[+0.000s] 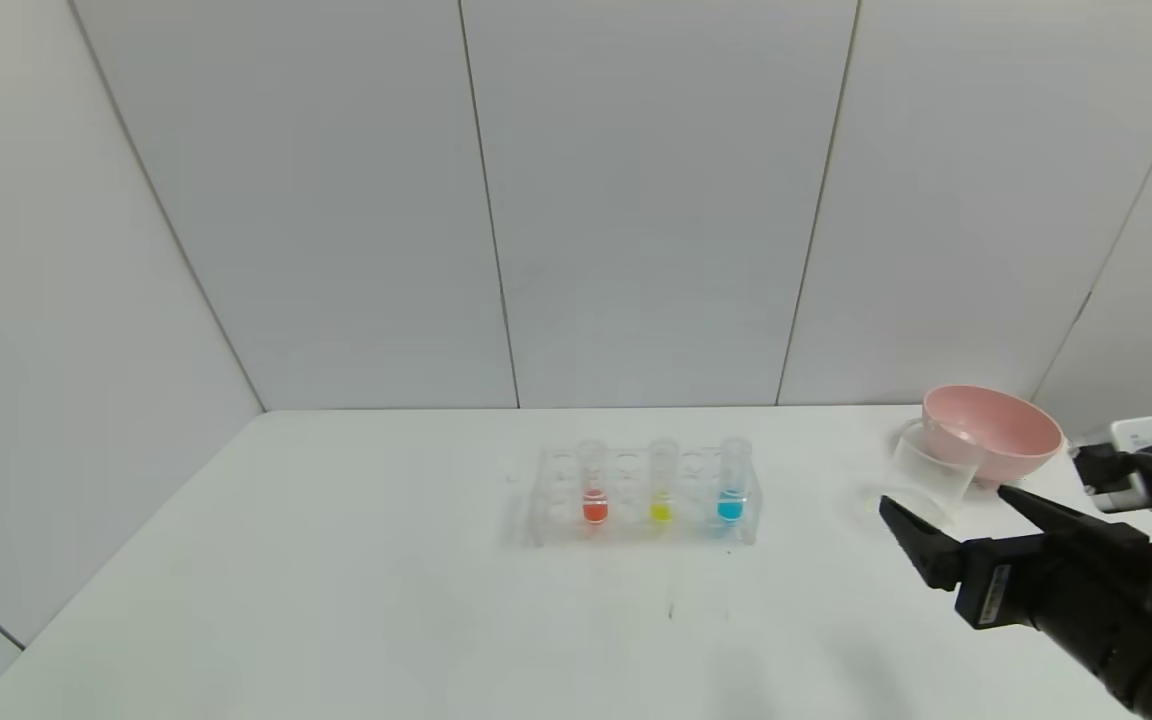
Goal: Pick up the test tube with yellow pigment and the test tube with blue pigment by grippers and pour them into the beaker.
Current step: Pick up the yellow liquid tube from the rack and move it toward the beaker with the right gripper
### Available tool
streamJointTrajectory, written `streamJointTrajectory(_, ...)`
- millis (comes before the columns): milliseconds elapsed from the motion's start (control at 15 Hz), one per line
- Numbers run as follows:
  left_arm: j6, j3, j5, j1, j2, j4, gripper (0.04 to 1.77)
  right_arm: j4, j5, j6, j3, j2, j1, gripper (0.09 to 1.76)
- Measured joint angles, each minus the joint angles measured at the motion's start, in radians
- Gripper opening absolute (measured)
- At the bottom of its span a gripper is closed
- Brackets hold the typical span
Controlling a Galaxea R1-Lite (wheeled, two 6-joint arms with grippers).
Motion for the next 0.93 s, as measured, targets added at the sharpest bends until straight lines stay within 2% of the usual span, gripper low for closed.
streamJointTrajectory(200,0.000,0.000,0.000,0.000,0.000,0.000,1.76,-0.027,-0.119,0.098,-0.001,0.070,0.164,1.71)
streamJointTrajectory(333,0.000,0.000,0.000,0.000,0.000,0.000,1.76,-0.031,-0.156,0.130,-0.006,0.111,0.242,1.71)
streamJointTrajectory(667,0.000,0.000,0.000,0.000,0.000,0.000,1.76,-0.112,-0.258,0.142,-0.037,0.235,0.383,1.71)
streamJointTrajectory(933,0.000,0.000,0.000,0.000,0.000,0.000,1.76,-0.206,-0.331,0.139,-0.130,0.385,0.469,1.71)
